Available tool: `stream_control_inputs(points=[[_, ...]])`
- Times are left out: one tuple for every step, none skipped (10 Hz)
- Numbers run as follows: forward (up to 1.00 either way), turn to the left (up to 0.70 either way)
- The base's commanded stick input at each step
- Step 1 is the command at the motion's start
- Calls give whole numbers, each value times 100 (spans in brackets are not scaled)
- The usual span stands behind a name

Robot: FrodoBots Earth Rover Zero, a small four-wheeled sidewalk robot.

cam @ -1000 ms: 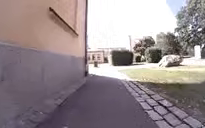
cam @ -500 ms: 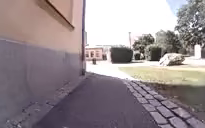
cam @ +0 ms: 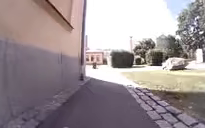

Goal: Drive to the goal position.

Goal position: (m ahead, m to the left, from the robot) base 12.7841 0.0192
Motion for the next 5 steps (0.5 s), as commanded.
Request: stream_control_inputs(points=[[85, 0], [85, 0], [85, 0], [85, 0], [85, 0]])
